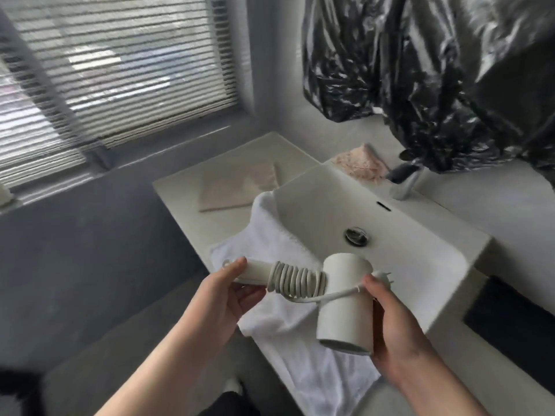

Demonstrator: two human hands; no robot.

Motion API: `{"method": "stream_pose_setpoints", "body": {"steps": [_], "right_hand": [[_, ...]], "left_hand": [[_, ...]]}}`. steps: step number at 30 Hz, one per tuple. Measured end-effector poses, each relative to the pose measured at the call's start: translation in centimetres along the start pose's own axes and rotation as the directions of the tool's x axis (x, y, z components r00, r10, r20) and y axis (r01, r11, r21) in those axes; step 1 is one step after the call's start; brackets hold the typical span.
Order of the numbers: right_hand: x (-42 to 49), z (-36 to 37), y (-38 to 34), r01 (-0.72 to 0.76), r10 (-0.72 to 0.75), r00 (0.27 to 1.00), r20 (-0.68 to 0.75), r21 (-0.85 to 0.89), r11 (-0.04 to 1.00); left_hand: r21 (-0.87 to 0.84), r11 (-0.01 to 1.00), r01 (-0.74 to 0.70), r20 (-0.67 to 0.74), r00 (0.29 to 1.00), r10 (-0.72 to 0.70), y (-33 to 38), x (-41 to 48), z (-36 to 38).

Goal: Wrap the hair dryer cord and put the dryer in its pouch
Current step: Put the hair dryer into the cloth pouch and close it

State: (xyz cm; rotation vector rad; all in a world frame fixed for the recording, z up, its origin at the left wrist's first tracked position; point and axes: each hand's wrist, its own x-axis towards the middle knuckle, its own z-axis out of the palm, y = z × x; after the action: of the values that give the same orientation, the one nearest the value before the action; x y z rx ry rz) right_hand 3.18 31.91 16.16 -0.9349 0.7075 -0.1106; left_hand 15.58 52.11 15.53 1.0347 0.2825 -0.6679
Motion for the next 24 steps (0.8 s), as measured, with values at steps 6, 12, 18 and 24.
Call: {"method": "stream_pose_setpoints", "body": {"steps": [6,12,18,24], "right_hand": [[4.8,8.5,0.9,-0.031,0.033,0.998,0.061,-0.044,0.999],[11.6,19.8,3.1,-0.009,0.01,1.0,0.014,-0.054,0.999],[15.8,27.9,4.3,-0.028,0.029,1.0,-0.011,0.011,1.0],[19.4,29.0,3.4,0.025,-0.017,0.995,-0.101,0.085,0.996]], "left_hand": [[-0.087,0.994,-0.07,-0.02,0.997,0.069,5.8,3.9,-6.0],[-0.094,0.994,-0.06,0.001,0.998,0.06,14.3,10.4,-13.0],[-0.049,0.998,-0.031,0.02,0.999,0.032,22.2,16.1,-16.4],[0.014,0.999,0.051,0.06,0.997,-0.052,24.0,21.5,-15.8]]}}
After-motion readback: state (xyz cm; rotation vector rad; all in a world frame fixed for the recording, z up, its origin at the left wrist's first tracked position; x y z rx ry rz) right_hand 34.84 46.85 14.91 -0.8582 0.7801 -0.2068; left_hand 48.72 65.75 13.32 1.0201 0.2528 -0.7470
